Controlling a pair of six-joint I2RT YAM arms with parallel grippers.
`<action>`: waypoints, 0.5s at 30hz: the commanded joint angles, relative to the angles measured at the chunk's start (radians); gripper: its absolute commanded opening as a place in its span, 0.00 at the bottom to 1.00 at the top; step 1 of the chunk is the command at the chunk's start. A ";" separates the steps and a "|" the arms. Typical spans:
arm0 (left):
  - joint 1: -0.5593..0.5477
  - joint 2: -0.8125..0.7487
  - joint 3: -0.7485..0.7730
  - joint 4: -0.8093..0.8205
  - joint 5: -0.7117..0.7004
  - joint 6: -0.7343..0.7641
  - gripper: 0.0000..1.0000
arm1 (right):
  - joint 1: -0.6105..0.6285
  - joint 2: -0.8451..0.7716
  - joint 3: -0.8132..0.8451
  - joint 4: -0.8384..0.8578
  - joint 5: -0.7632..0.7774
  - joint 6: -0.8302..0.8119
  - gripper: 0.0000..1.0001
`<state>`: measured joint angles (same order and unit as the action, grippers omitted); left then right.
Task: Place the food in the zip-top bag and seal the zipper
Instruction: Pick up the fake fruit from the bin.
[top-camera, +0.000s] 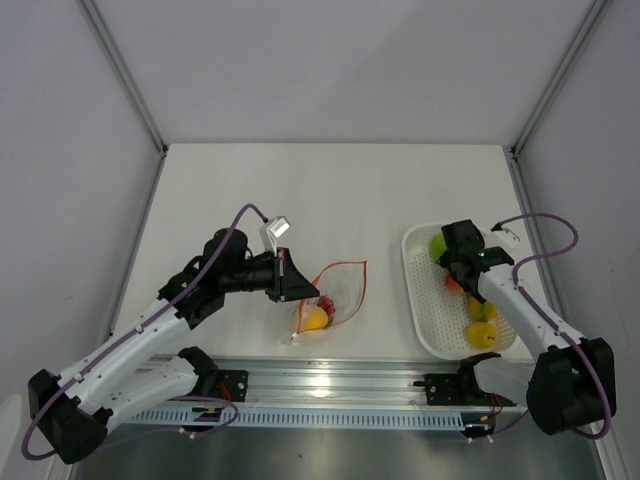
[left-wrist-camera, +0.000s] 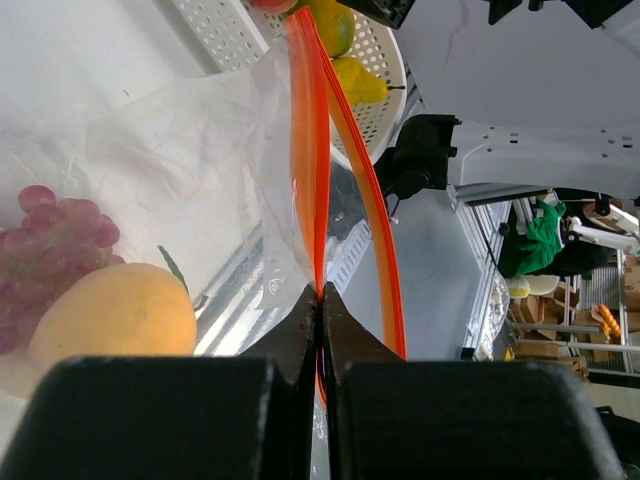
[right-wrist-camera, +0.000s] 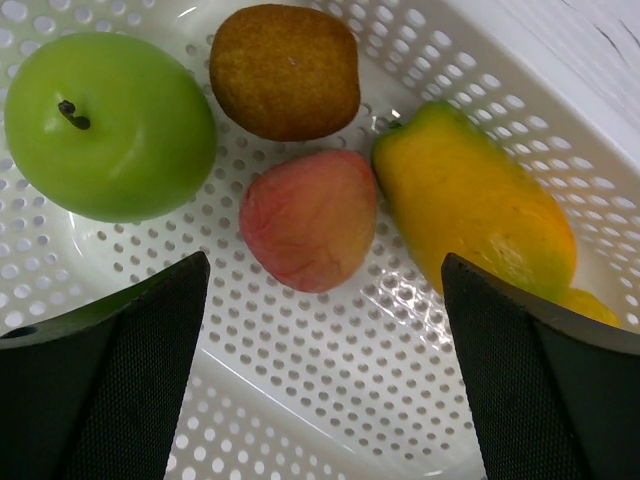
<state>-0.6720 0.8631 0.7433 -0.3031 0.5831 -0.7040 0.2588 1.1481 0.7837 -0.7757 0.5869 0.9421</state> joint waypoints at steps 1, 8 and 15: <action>-0.005 0.002 0.024 -0.005 0.009 0.028 0.01 | -0.010 0.030 -0.018 0.125 -0.002 -0.049 0.98; -0.005 0.017 0.018 -0.002 0.006 0.029 0.01 | -0.027 0.090 -0.043 0.214 -0.015 -0.075 0.95; -0.003 0.042 0.022 0.016 0.017 0.026 0.01 | -0.039 0.176 -0.055 0.286 -0.041 -0.086 0.90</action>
<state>-0.6720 0.8925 0.7433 -0.3092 0.5831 -0.6983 0.2253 1.2949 0.7330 -0.5488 0.5434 0.8631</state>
